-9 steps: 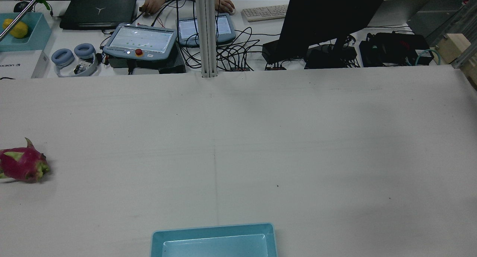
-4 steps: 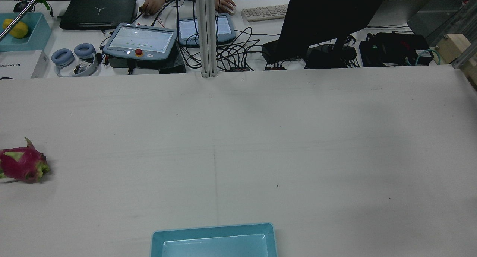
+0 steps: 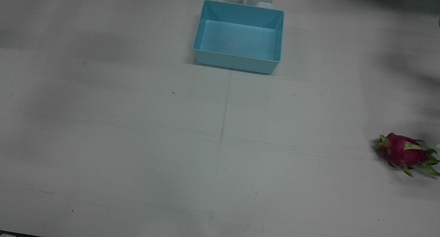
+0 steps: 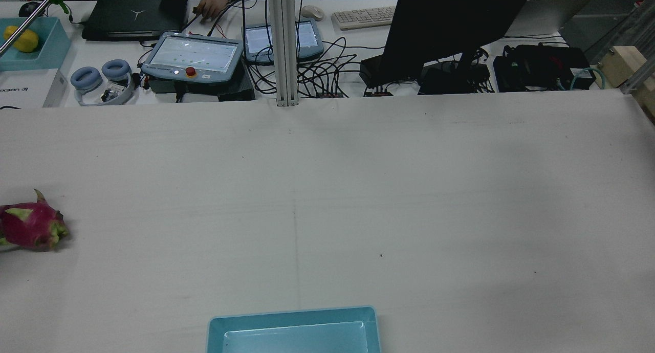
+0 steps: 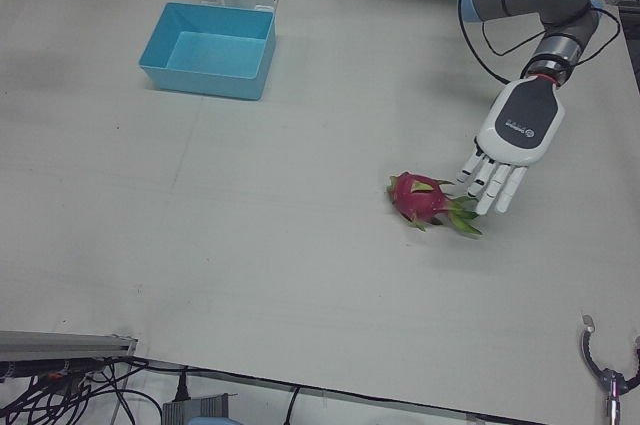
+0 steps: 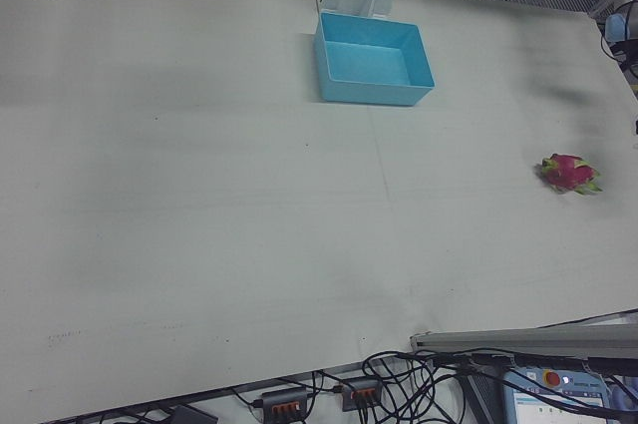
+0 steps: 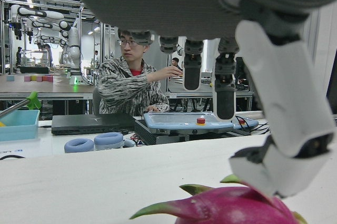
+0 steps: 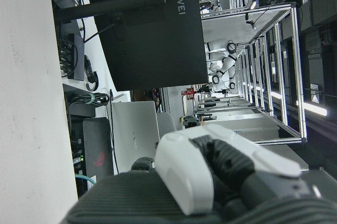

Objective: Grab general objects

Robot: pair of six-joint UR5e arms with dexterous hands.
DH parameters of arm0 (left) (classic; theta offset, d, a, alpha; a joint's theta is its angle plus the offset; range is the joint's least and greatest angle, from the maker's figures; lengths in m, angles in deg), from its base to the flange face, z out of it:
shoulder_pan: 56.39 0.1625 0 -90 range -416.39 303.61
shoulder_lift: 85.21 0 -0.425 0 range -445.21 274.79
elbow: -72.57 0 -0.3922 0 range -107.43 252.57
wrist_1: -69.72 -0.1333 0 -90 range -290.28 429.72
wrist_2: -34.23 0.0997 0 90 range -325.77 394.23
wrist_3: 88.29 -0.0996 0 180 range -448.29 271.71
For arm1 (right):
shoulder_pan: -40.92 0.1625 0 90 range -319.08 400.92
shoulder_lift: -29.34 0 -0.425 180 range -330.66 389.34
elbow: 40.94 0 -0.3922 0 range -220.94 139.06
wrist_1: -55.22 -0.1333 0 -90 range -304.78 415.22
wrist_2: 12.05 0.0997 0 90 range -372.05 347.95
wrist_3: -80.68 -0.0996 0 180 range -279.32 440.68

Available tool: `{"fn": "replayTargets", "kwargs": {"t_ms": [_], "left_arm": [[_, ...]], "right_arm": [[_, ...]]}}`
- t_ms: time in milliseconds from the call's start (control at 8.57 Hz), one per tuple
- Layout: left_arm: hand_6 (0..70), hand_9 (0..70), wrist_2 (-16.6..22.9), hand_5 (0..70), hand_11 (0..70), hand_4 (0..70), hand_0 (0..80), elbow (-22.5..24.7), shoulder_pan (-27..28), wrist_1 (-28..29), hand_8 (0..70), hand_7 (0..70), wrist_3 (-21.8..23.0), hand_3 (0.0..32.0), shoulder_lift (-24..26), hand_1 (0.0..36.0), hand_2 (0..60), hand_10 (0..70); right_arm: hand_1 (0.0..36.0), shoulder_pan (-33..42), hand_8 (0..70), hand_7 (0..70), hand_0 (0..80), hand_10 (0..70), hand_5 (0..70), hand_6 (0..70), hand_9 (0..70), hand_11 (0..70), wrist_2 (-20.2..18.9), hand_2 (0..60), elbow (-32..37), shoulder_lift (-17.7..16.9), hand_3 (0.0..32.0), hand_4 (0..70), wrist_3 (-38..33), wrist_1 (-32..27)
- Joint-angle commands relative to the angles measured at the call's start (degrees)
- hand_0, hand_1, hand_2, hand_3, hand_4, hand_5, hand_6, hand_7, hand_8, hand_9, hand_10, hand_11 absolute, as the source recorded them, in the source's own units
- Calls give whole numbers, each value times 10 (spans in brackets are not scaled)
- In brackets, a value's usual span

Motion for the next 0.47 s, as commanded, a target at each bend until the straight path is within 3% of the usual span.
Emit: {"fn": "replayTargets", "kwargs": {"t_ms": [0, 117, 233, 350], "left_arm": [[0, 61, -36, 700, 0, 46, 157, 29, 39, -31, 0, 375, 4, 0, 1, 348, 600, 0], [0, 63, -36, 700, 0, 0, 684, 34, 40, -39, 0, 388, 4, 0, 1, 360, 600, 0], [0, 64, -36, 700, 0, 0, 800, 33, 42, -39, 0, 392, 2, 0, 1, 360, 600, 0], [0, 61, -36, 700, 0, 0, 800, 31, 43, -40, 0, 378, 0, 26, 2, 360, 600, 0]], "right_arm": [[0, 0, 0, 0, 0, 0, 0, 0, 0, 0, 0, 0, 0, 0, 0, 0, 0, 0], [0, 0, 0, 0, 0, 0, 0, 0, 0, 0, 0, 0, 0, 0, 0, 0, 0, 0], [0, 0, 0, 0, 0, 0, 0, 0, 0, 0, 0, 0, 1, 0, 0, 0, 0, 0], [0, 0, 0, 0, 0, 0, 0, 0, 0, 0, 0, 0, 0, 0, 0, 0, 0, 0]]}}
